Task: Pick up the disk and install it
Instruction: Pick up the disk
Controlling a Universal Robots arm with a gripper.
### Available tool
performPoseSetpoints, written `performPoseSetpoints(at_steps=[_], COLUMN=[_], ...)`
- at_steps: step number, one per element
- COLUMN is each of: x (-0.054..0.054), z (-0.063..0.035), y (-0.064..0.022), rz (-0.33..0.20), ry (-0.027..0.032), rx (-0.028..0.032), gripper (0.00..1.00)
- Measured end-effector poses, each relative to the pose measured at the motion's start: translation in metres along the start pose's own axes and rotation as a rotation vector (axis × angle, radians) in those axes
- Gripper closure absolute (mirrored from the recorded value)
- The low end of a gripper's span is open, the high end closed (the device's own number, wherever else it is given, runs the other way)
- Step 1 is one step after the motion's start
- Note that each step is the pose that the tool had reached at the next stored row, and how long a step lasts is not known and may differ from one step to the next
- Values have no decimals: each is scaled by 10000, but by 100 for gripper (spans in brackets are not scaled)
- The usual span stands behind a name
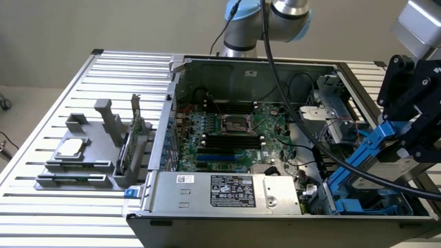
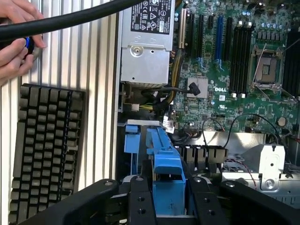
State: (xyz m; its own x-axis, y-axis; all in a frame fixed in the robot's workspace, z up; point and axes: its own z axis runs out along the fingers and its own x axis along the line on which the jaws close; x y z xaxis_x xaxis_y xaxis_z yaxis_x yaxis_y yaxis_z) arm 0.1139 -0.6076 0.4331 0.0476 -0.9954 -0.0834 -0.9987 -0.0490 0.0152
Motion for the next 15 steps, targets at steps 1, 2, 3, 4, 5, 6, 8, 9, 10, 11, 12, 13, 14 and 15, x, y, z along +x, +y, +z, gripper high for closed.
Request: performPoseSetpoints(at_steps=[1,2,3,4,5,6,8,9,10,11,12,13,14,15], x=[-2,-4,-5,-5,-3,0,5,8,10,13,15,17,18,19], z=[-27,-48,-59,-68,-74,-75,-79,-85,-93,-101,-107,-111,-112,-112], y=[1,3,5,5,6,6,5,6,6,6,6,7,7,7], rz=[-1,-1,-1,-1,-2,-2,-2,-1,-1,-1,-1,-1,-2,-2], ry=[9,14,12,13,15,15,15,14,15,14,15,18,22,28], rx=[-7,-10,-14,-20,-24,-30,-40,-43,-44,-45,-45,-45,-45,-45], gripper=[67,67,67,67,67,67,67,67,67,67,67,67,67,67])
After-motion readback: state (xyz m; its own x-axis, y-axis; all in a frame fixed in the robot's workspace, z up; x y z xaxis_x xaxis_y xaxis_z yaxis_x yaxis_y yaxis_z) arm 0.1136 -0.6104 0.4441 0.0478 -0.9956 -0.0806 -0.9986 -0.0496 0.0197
